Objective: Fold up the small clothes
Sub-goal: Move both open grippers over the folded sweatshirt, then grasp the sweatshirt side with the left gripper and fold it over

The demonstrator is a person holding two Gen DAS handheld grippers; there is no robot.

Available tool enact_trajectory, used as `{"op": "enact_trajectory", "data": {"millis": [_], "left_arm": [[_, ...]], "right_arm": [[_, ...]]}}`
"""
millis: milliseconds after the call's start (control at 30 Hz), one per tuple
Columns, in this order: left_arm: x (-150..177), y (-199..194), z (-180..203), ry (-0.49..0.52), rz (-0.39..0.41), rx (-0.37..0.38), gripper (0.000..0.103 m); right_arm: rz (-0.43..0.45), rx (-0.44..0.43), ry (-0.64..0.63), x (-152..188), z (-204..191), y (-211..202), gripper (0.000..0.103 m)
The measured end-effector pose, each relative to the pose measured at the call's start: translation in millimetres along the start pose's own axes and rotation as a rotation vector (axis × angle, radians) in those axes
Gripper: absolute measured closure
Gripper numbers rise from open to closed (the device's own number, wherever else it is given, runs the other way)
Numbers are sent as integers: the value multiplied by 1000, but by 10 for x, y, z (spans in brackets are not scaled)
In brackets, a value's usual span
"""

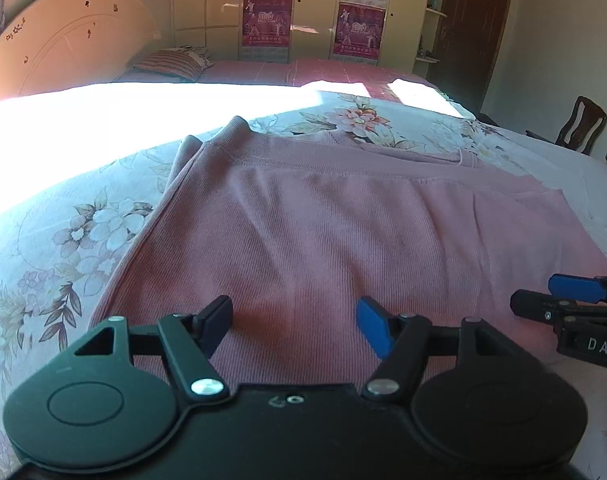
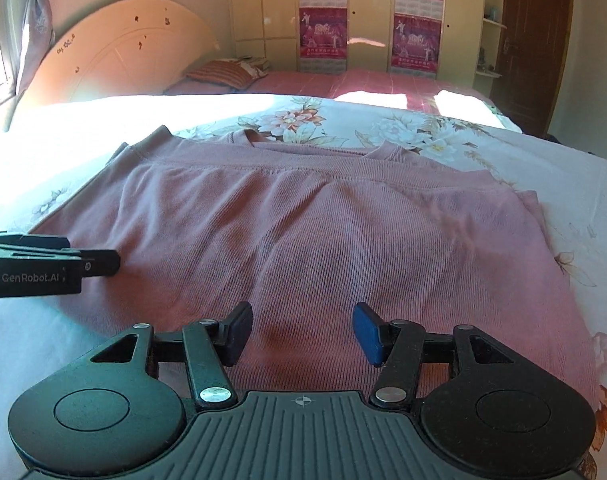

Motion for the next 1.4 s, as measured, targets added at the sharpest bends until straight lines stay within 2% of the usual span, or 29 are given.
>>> {"op": "enact_trajectory", "data": {"millis": [167,333,467,567,700,733,800,867,933,1000,1100,1167,1400], "left_arm": [[227,-163,-320,-218,-80,10,25],[447,-142,-603,-469,-152,35,22],[420,-66,-637,-569,-121,102,11],[335,46,-648,-635,-84,164,8],[205,208,-662,-704,-30,221,11],[173,239,-667,-727,-16,234,15],[149,334,-681,-768,-8,260,40],[153,429,-719,-799,-3,267,71],[169,502,-767,-825,-4,273,81],[157,525,-776,-812,-3,279,83],[121,528,-755,-774,-6,275,87],[83,522,-746,-764,-8,283,88],[-287,261,-560,-629,87,306,90]], "right_arm": [[28,-26,-3,-168,-3,41,48],[27,-51,9,-210,-11,166,48],[18,-60,6,-187,-63,246,48],[17,-56,1,-190,-85,290,48],[21,-37,7,-231,-82,330,48],[24,-27,5,-249,-81,341,48],[29,-9,2,-281,-76,365,48],[40,18,5,-330,-62,394,48],[52,49,7,-375,-47,408,48],[49,88,-4,-389,-38,457,48],[-1,160,-104,-239,-91,624,48],[15,189,-150,-198,-131,641,48],[10,185,-160,-207,-106,671,48]]}}
Point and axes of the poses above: each gripper's, at about its wrist camera, not at the fingertips, and y roughly the way its jaws point, z to its right, x to its underside, the point moved 8 cm from there along y, roughly the way its jaws point, and after that the axes turned 5 degrees about -x, right-handed, at the moved point
